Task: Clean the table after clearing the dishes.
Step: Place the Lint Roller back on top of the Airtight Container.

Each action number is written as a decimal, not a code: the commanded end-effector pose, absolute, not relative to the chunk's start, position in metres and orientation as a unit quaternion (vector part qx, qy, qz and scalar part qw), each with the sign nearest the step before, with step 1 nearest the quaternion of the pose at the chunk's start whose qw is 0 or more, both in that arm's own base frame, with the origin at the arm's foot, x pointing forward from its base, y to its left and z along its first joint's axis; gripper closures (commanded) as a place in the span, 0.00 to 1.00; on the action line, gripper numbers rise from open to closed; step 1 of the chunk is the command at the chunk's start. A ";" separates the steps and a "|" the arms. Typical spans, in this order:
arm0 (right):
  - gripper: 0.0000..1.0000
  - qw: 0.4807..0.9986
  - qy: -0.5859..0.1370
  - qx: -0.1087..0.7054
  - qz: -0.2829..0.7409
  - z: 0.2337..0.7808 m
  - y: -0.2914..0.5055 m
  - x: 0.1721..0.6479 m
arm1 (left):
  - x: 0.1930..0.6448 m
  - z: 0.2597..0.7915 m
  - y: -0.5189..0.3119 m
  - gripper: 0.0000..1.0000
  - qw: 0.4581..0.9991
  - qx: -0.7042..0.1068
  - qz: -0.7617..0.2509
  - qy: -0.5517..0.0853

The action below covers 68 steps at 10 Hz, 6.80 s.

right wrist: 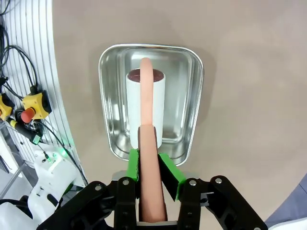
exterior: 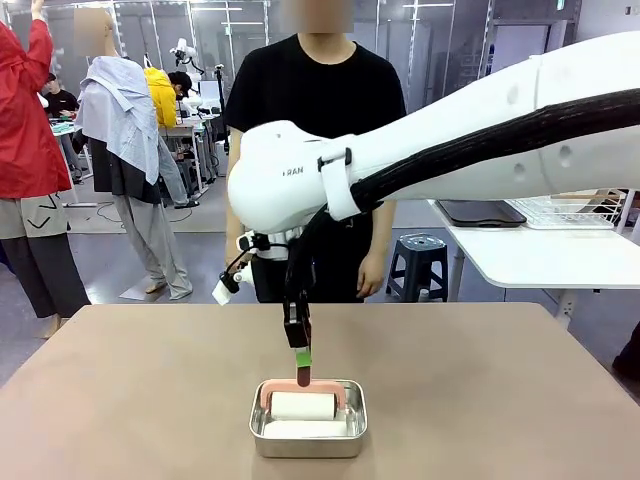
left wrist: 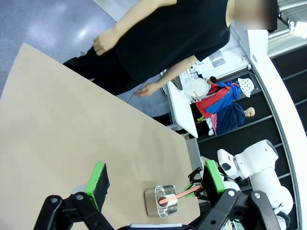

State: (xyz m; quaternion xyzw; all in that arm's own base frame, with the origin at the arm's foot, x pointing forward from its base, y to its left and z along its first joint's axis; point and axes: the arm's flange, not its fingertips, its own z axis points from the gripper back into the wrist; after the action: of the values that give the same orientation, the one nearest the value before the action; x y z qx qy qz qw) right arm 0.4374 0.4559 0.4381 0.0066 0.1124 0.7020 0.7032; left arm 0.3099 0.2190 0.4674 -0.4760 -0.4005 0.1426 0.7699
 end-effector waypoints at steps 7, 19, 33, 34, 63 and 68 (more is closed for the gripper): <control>0.77 0.721 0.092 -0.020 0.686 0.410 0.453 0.453 | 0.307 0.470 0.221 0.00 0.772 -0.478 0.144 -0.392; 0.00 0.721 0.079 -0.025 0.688 0.432 0.446 0.469 | 0.307 0.470 0.221 0.00 0.772 -0.478 0.144 -0.392; 0.00 0.805 -0.001 0.161 0.571 0.492 0.353 0.500 | 0.307 0.470 0.221 0.00 0.772 -0.478 0.144 -0.392; 0.00 0.821 -0.007 0.203 0.534 0.502 0.316 0.501 | 0.307 0.470 0.221 0.00 0.772 -0.478 0.144 -0.392; 0.00 0.712 -0.294 0.542 -0.335 0.404 -0.330 0.434 | 0.307 0.470 0.221 0.00 0.772 -0.478 0.144 -0.392; 0.00 0.719 -0.293 0.542 -0.321 0.404 -0.336 0.431 | 0.307 0.470 0.221 0.00 0.772 -0.478 0.144 -0.392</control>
State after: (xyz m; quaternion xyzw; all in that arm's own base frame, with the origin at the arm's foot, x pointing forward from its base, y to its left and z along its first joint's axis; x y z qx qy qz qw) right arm 0.4332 -0.3362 0.4013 0.5410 -0.2936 -0.3242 0.7183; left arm 0.3105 0.2188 0.4675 -0.4754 -0.3998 0.1423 0.7706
